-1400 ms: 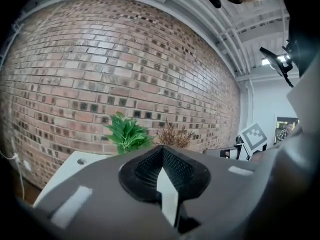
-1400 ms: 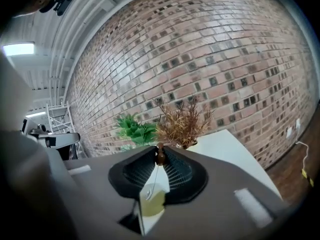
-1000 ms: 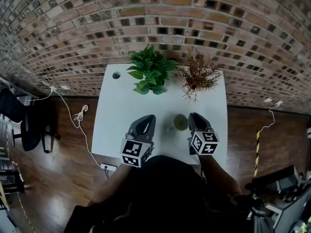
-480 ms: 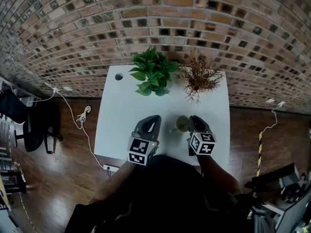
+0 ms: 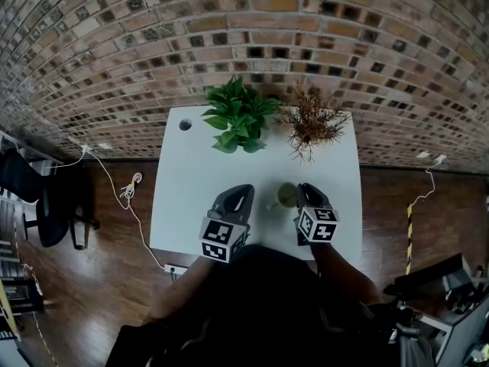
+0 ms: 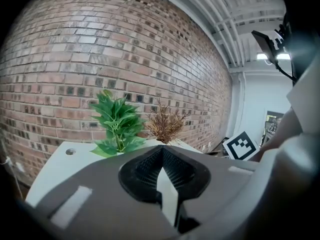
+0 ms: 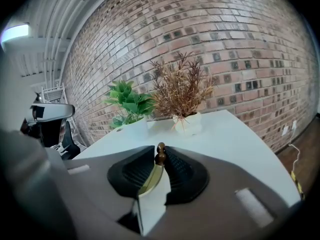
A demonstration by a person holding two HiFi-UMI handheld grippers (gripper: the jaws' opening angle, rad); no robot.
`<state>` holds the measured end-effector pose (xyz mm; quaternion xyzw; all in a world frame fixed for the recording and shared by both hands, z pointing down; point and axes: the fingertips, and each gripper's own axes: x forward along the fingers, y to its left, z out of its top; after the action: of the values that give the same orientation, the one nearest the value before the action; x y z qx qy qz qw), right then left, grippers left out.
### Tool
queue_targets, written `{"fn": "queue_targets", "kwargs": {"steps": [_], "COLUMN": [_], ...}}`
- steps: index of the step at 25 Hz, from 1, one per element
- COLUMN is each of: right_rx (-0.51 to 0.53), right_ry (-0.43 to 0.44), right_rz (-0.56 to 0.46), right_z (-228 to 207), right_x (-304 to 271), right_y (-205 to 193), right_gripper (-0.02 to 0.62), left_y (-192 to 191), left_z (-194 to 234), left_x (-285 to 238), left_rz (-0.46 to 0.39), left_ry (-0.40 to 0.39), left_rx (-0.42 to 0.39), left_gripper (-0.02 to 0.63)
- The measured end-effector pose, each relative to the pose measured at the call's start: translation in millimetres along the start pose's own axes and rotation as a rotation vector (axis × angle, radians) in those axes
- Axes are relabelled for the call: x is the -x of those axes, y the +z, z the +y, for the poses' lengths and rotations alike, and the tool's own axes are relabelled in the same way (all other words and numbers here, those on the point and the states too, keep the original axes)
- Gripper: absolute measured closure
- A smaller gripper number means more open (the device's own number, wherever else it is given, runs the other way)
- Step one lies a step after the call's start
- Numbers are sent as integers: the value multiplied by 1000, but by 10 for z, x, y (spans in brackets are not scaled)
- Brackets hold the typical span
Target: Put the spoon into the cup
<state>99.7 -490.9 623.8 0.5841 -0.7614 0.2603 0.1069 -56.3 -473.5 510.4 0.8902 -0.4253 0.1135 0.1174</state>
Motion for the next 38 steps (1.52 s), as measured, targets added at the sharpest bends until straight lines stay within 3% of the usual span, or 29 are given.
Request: {"fn": "queue_targets", "kwargs": {"steps": [2,5,10,14,19,23,25,27,32,36,38], "right_rx": [10,9,-3,-32,-44,-58,-61,-66,-66,-67,-42], "right_ry": [4,7,-43,-82,-118,-133,-141,-134,-81,-51,-79], "right_rz": [12,1,-27,-53,-73,-93,-117,-138,-166,-196,-182], "right_z": [-1,27,-22,-38,41,149,194,258,341,210,52], "right_x": [8,67,293,505,838,1107,1255,1386,1690,2015,2197], "right_y": [2,67,174,236,291,326,380,408,426,429,386], "right_gripper": [460,422,403,403,408,430,503,526,543,586,588], "left_y": [-6,7,36,105,180,117,123,91,-1,47,117], "left_z": [10,31,36,-36,-124,-300,-404,-475,-640,-970,-1094], "left_x": [17,80,215,370,565,703,759,806,967,1076,1127], "left_rz": [-2,-13,-28,-58,-116,-133,-151,-149,-74,-88,-129], "left_ry": [-2,-6,-27,-49,-94,-206,-266,-298,-260,-247,-217], "left_rx": [2,2,15,-94,-142,-180,-174,-172,-103,-63,2], "left_gripper": [612,612,612,612,612,612,612,612,612,612,612]}}
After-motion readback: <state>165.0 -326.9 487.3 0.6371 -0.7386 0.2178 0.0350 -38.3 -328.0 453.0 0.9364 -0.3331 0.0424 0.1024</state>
